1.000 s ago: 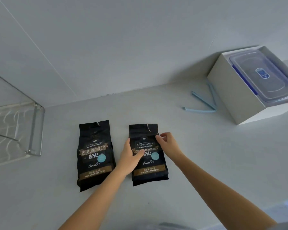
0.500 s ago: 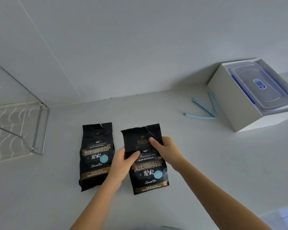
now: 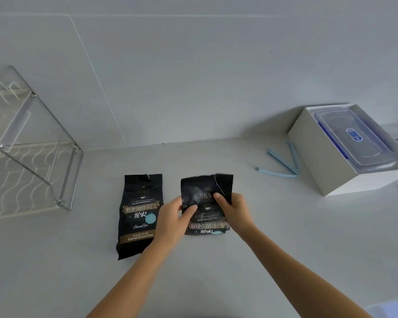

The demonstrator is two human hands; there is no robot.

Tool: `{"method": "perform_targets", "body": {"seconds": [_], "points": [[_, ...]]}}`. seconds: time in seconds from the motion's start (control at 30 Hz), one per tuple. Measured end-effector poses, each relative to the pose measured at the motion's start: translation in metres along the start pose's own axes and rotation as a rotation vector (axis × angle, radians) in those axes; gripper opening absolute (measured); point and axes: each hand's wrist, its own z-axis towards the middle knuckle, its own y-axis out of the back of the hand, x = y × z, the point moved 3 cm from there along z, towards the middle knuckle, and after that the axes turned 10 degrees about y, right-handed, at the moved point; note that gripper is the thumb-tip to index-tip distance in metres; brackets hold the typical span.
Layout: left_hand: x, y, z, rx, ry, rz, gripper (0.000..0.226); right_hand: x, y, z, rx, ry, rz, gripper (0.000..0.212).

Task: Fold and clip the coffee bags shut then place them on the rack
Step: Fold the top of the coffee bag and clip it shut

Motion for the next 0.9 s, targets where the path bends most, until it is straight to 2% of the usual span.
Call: {"method": "perform_targets", "body": {"seconds": [0.1, 0.17, 0.27, 0.33, 0.4, 0.43, 0.57, 0.7, 0.9], "points": [[0.001, -0.004, -0.001, -0.027, -0.027, -0.031, 0.009, -0.006, 0.002, 0.001, -0.025, 0.021, 0.032, 0.023], [0.009, -0.007, 0.000, -0.004, 0.069, -0.067, 0.010, -0.010, 0.002, 0.002, 0.026, -0.026, 0.038, 0.021], [0.019, -0.008, -0.002, 0.092, 0.171, -0.184, 0.022, -0.009, 0.003, 0.007, 0.056, -0.026, 0.057, 0.017], [0.024, -0.006, -0.003, 0.197, 0.164, -0.155, 0.036, -0.008, 0.004, 0.010, 0.184, 0.007, 0.006, 0.008], [0.030, -0.007, -0.006, 0.255, 0.180, -0.040, 0.043, -0.011, 0.005, 0.012, 0.307, 0.013, -0.147, 0.037], [0.033, -0.008, -0.007, 0.253, 0.202, -0.015, 0.045, -0.013, 0.006, 0.012, 0.325, 0.001, -0.215, 0.040], [0.036, -0.015, 0.000, 0.198, 0.263, -0.063, 0.039, -0.016, 0.005, 0.015, 0.257, 0.001, -0.216, 0.024], [0.038, -0.016, 0.004, 0.199, 0.302, -0.066, 0.041, -0.018, 0.003, 0.013, 0.171, -0.017, -0.169, 0.028], [0.037, -0.020, 0.000, 0.185, 0.351, -0.109, 0.032, -0.022, 0.007, 0.002, 0.226, 0.027, -0.261, 0.033]]}}
